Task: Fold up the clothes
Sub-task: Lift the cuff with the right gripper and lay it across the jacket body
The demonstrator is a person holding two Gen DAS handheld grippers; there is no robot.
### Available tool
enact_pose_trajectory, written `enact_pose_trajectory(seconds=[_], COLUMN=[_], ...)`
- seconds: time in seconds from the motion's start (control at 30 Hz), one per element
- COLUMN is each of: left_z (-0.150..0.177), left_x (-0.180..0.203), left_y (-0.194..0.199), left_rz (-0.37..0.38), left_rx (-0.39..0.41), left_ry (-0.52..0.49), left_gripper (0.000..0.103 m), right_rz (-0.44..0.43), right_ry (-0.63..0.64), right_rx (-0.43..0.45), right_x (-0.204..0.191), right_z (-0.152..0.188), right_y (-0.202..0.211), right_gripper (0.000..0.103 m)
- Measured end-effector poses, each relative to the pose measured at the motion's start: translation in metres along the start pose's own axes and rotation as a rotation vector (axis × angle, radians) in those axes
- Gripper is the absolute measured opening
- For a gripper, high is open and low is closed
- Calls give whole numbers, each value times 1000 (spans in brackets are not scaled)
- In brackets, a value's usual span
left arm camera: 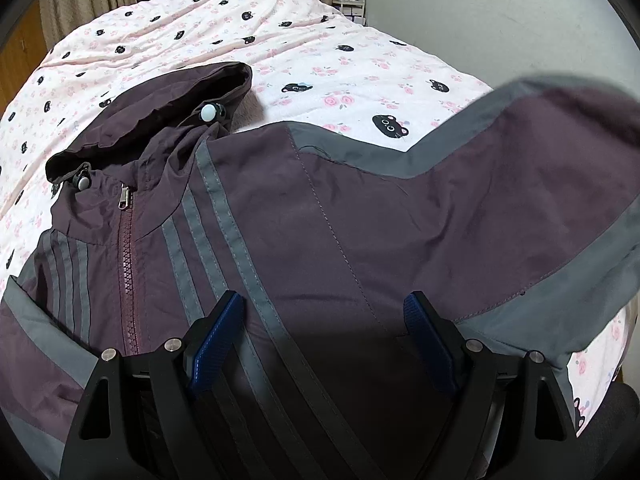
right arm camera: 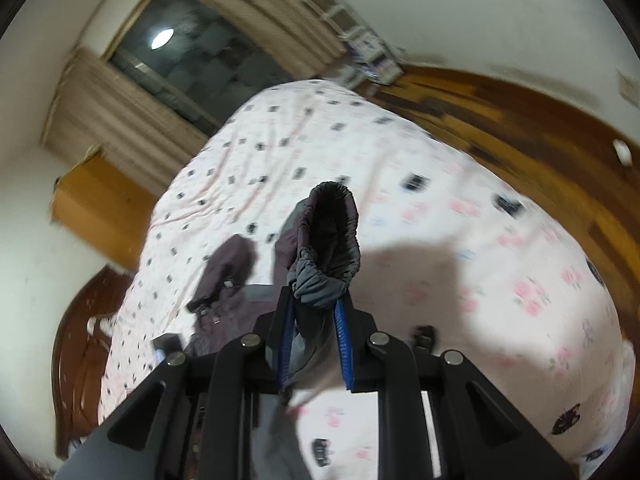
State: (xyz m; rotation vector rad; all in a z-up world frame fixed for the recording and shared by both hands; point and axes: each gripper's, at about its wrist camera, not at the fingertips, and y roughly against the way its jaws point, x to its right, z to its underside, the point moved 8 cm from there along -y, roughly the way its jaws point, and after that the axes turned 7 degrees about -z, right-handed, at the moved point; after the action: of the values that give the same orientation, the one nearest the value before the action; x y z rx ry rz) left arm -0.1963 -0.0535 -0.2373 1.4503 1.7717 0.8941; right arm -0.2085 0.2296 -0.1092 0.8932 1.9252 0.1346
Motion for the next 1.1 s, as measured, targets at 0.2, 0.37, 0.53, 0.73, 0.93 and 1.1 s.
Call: enact_pose_trajectory(seconds=[0.2, 0.37, 0.53, 0.73, 0.93, 1.1], left_z=[1, 4, 4, 4, 19, 40], left_x=[-5, -19, -39, -98, -194, -229], left_y=[15, 37, 71, 112, 124, 118], left_rz=[55, 104, 160, 184, -35, -82], left_rx=[5, 15, 54, 128, 182, 163], left_ry=[74, 157, 220, 344, 424, 471], left_gripper=[79, 79, 79, 79, 79, 79], right_rz=[-69, -122, -168, -199, -202, -122], right_ry=[150, 252, 323, 379, 430, 544], right_rx=[-31, -81, -143, -213, -307, -387], right_x=[-71, -128, -170, -200, -225, -234], right_z=[-4, 7, 29, 55, 94, 140], right_y=[-6, -26, -52, -86, -130, -171], right_gripper=[20, 19, 19, 19, 19, 19])
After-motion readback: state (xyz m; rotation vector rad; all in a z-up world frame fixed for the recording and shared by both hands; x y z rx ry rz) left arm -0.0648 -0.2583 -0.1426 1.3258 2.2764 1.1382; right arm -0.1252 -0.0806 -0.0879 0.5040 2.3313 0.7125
